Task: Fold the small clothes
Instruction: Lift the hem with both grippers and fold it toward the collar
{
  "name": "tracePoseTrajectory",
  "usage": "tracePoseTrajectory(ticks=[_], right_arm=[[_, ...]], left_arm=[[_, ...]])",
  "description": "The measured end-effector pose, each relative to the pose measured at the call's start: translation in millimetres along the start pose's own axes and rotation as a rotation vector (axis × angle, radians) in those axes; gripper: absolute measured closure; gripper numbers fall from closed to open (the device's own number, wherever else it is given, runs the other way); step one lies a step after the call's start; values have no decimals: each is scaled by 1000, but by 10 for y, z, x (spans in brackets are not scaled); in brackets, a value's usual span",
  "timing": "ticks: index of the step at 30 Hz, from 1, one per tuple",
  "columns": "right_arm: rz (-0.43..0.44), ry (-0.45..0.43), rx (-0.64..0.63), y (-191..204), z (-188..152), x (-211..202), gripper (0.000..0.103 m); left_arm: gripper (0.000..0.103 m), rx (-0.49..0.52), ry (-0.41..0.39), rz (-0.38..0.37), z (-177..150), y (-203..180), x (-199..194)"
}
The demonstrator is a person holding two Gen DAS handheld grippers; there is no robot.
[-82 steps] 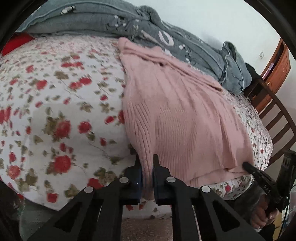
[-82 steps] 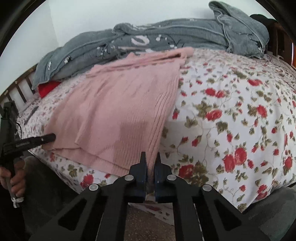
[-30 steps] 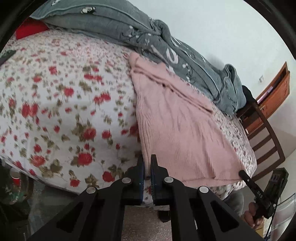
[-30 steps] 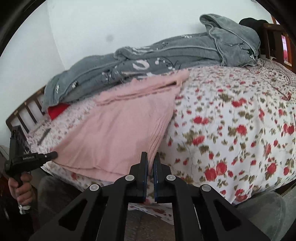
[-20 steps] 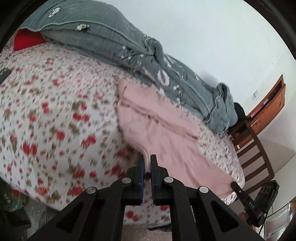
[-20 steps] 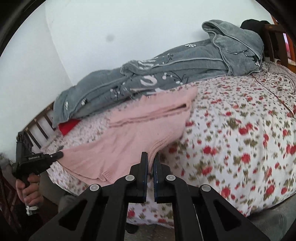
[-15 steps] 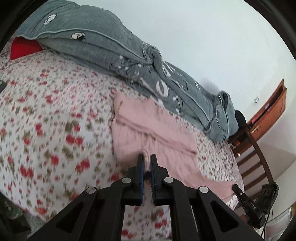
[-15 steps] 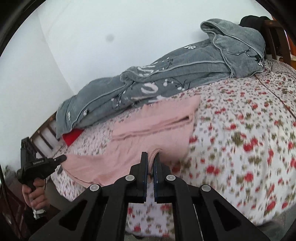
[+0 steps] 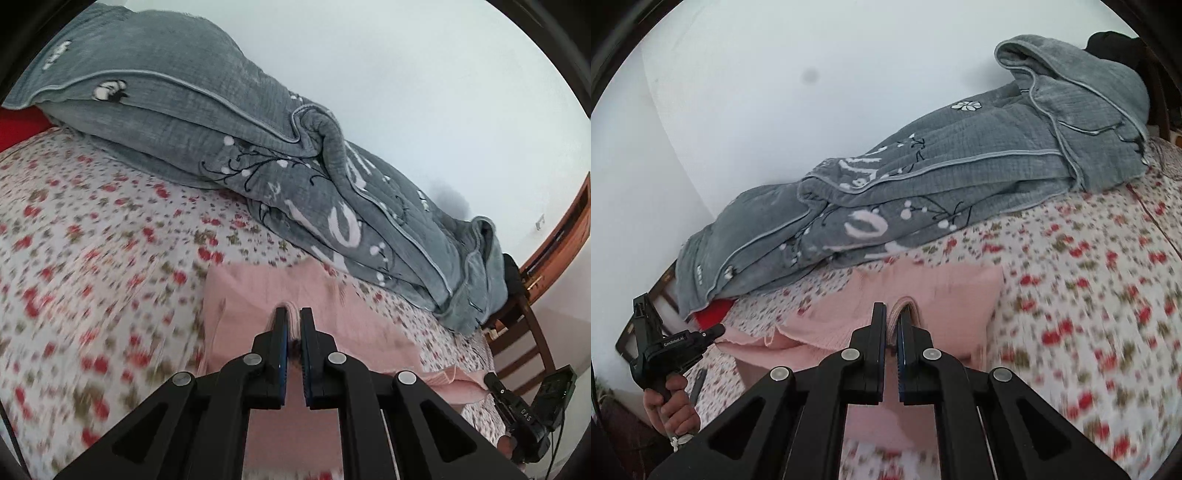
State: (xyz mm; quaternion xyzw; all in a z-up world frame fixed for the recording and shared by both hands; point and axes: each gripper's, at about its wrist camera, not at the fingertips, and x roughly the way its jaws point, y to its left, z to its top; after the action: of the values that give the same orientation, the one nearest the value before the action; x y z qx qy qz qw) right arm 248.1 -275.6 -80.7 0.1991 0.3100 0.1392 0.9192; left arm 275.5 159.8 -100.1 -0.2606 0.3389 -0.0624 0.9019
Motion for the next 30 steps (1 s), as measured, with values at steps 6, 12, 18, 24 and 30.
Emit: tracePoseTrajectory(ticks=[6,12,18,24,30], right_arm=[[-44,57,34,-235,284,776,98],[-155,141,19,-424,327,1533,98],[-148,83,63,-602,289,1711,80],[-139,134,66,-726,185,1832,73],[-201,227,-30,-604,131,2012,73]], left_arm=[[96,-7,49,38,287,67,806],[95,15,106,80,448,90,1443],[64,34,34,40,464,221,1558],[63,50,114,1,300,345,1769],[78,100,112,38,279,307,1795]])
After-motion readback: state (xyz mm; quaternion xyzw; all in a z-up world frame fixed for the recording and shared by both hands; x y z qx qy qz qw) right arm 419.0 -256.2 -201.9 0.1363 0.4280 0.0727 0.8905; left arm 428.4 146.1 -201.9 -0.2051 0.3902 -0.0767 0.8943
